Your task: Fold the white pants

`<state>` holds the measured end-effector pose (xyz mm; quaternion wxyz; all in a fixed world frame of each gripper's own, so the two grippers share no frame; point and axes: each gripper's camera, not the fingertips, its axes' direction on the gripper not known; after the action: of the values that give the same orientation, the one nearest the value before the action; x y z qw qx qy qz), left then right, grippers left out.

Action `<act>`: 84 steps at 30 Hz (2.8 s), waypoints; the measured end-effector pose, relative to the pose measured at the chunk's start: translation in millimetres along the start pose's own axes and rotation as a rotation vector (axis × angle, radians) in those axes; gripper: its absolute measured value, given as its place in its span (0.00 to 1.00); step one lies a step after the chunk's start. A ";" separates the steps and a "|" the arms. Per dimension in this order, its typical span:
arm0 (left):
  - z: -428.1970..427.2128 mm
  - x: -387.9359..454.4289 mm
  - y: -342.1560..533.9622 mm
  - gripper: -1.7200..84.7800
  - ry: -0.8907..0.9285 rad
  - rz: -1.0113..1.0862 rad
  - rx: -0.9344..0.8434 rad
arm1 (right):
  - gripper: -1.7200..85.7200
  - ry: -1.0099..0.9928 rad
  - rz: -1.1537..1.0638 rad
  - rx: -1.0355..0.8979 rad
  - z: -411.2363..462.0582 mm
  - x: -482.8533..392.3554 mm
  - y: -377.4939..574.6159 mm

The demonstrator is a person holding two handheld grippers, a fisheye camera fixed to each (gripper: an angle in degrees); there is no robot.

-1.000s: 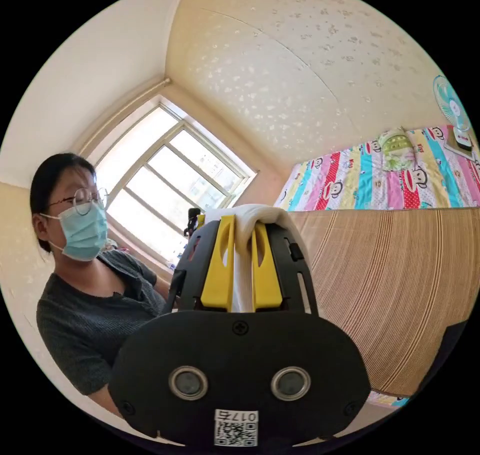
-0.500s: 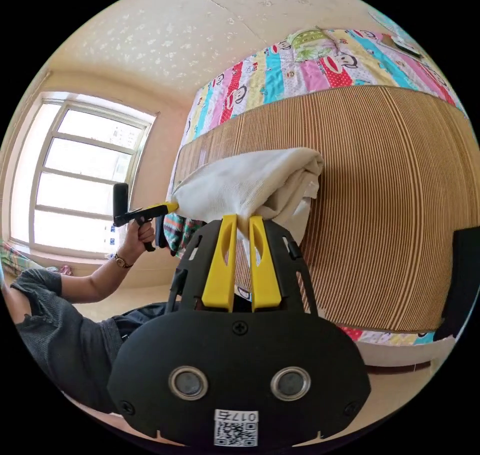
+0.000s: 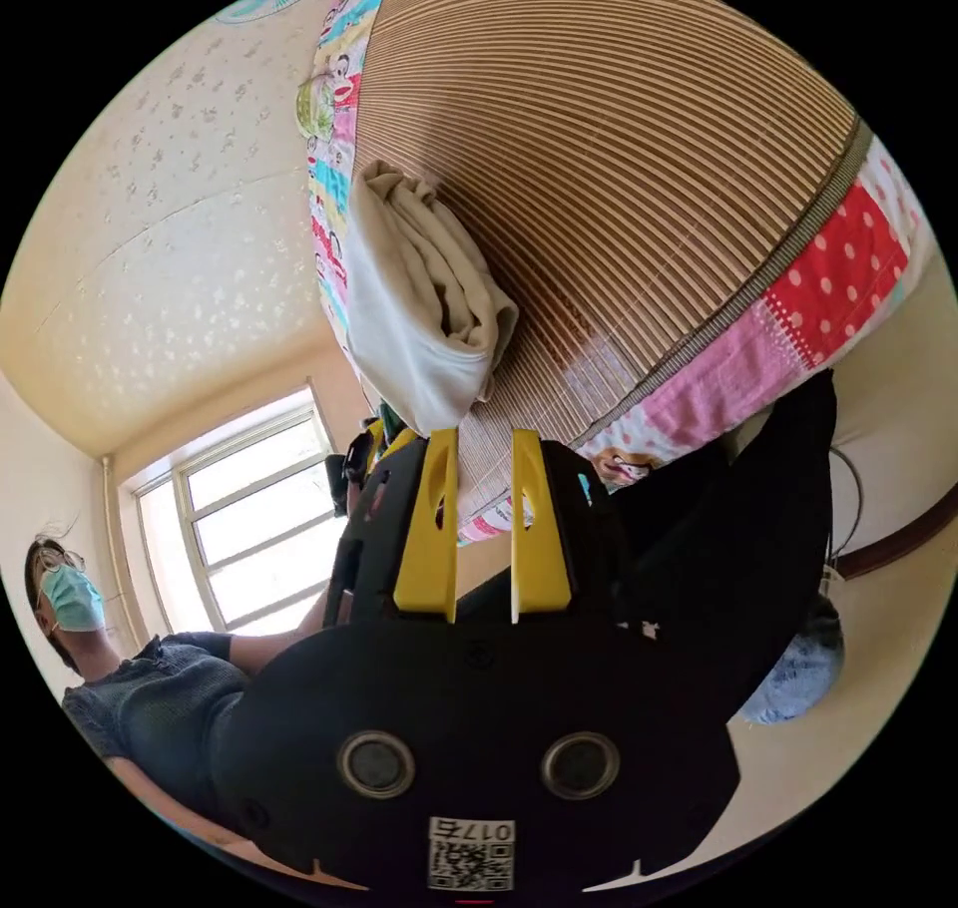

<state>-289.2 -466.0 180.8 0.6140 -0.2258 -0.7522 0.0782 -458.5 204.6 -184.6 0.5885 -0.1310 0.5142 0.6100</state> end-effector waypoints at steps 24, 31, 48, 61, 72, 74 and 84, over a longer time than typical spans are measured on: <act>-45.9 -98.9 -49.3 0.28 0.137 -0.097 -0.074 | 0.16 -0.192 0.151 0.149 -80.6 -19.1 -87.6; -3.9 -129.5 -89.8 0.17 0.276 -0.090 -0.233 | 0.29 -0.369 0.132 0.005 -34.1 1.8 -110.7; -32.1 -82.7 -14.8 0.14 0.421 -0.020 -0.167 | 0.13 -0.362 -0.269 -0.253 -37.5 -49.4 -234.8; 3.6 5.5 63.9 0.16 0.491 -0.029 -0.093 | 0.08 -0.275 -0.612 0.002 -294.1 -136.9 -292.5; 74.2 56.3 89.2 0.14 0.410 -0.052 -0.261 | 0.14 -0.295 -0.635 0.410 -499.7 -51.8 -309.5; 81.2 57.9 93.2 0.14 0.395 -0.076 -0.266 | 0.15 -0.320 -0.447 0.426 -503.5 12.6 -324.5; 95.9 80.4 125.3 0.12 0.312 -0.153 -0.293 | 0.17 -0.448 0.074 0.542 -456.6 177.2 -336.2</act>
<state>-362.2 -304.7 180.4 0.6876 -0.2641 -0.6665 -0.1148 -423.7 -123.4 -678.7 0.6777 0.1856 0.5198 0.4859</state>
